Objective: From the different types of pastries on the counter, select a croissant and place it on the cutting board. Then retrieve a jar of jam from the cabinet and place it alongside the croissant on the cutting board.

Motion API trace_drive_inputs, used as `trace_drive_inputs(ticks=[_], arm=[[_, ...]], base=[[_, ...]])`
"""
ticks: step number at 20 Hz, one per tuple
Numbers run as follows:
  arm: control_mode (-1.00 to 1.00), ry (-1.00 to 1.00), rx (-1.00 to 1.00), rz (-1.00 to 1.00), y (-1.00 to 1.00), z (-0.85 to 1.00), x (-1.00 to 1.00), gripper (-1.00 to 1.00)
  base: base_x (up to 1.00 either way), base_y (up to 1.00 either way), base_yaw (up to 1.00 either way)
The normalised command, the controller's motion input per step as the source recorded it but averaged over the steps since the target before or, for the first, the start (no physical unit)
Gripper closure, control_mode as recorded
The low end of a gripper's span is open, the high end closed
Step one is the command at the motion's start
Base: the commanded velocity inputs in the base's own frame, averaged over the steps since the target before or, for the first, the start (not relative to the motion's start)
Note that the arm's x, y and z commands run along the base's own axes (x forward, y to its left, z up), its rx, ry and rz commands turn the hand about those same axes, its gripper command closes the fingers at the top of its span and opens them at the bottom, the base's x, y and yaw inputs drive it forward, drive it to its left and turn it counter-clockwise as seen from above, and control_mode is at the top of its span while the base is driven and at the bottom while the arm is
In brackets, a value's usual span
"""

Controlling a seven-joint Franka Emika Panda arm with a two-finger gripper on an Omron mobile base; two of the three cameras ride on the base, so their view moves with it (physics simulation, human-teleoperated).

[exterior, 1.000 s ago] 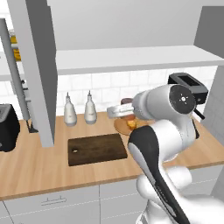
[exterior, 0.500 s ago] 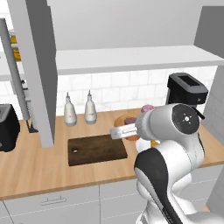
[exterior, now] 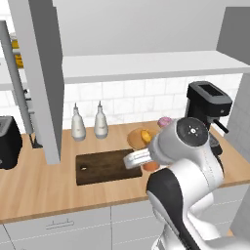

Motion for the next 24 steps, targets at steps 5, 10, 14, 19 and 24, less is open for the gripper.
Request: trace_drive_inputs(ticks=[5,10,14,19,24], arm=[[-1.00,-0.12,-0.01,0.06,0.00,-1.00,-0.31,1.00],[-1.00,-0.05,0.00,0.17,-0.09,-1.00,0.01,1.00],[-1.00,-0.23,0.00,0.18,-0.26,-0.85,0.75,1.00],[-1.00,-0.29,0.00,0.17,-0.26,-0.87,0.82,1.00],[-1.00,-0.36,0.00,0.12,-0.18,-0.79,0.47,1.00]], base=[[0.00,0.00,0.00],[0.00,0.00,0.00],[0.00,0.00,0.00],[0.00,0.00,0.00],[0.00,0.00,0.00]])
